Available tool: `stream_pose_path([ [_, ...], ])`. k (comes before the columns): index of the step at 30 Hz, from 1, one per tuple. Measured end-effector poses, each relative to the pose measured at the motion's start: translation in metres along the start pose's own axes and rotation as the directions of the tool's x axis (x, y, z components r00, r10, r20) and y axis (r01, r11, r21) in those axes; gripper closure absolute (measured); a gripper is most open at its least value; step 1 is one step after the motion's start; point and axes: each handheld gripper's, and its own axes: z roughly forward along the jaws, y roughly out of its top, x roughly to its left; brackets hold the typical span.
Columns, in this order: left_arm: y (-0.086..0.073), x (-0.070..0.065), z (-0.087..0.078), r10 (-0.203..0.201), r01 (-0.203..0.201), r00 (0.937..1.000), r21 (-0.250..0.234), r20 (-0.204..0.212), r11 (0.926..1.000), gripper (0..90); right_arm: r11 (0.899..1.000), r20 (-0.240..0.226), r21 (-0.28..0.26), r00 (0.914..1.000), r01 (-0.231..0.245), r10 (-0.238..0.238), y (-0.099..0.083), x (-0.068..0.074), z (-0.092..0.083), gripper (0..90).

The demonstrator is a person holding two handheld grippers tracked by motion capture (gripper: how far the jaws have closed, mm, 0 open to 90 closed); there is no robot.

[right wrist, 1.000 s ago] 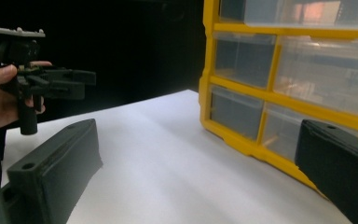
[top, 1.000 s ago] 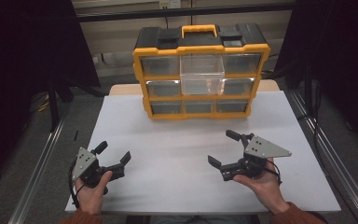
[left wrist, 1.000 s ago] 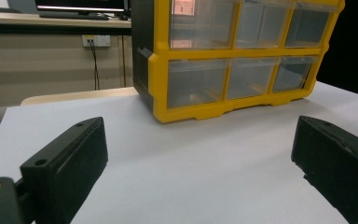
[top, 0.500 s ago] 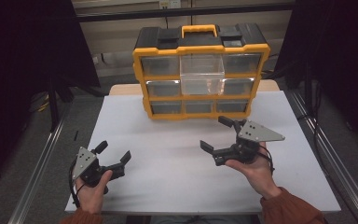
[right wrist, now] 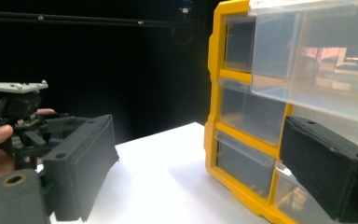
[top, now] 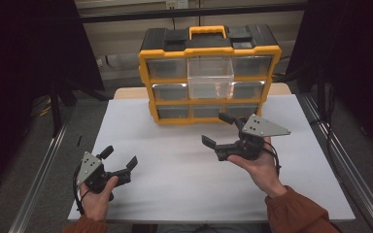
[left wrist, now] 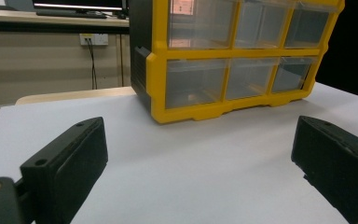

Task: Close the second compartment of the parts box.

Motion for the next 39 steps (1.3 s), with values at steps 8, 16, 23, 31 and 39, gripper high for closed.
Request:
stream_pose_path([
  [8,0.000,-0.001,0.001,-0.005,0.005,1.0000,-0.006,0.003,1.0000,3.6,1.000,-0.019,-0.022,0.9998,0.002,-0.002,0.010,-0.003,0.007,18.5],
  [16,0.001,-0.002,-0.002,-0.013,0.013,0.9999,-0.020,0.007,0.9997,3.6,1.000,-0.013,-0.011,0.9998,-0.011,0.011,0.011,-0.007,0.012,35.3],
  [23,0.002,0.000,-0.003,0.007,-0.007,0.9999,-0.012,0.013,0.9999,3.6,1.000,-0.007,-0.028,0.9999,-0.011,0.011,0.010,-0.013,0.011,47.0],
  [31,0.002,-0.001,-0.004,0.005,-0.005,1.0000,-0.014,0.001,0.9999,3.6,1.000,0.006,-0.019,0.9999,0.012,-0.012,0.011,-0.014,0.011,61.9],
  [39,0.002,0.000,-0.004,0.013,-0.013,0.9999,-0.007,0.002,0.9999,3.6,1.000,0.011,-0.013,0.9998,0.019,-0.018,0.014,-0.016,0.012,74.2],
])
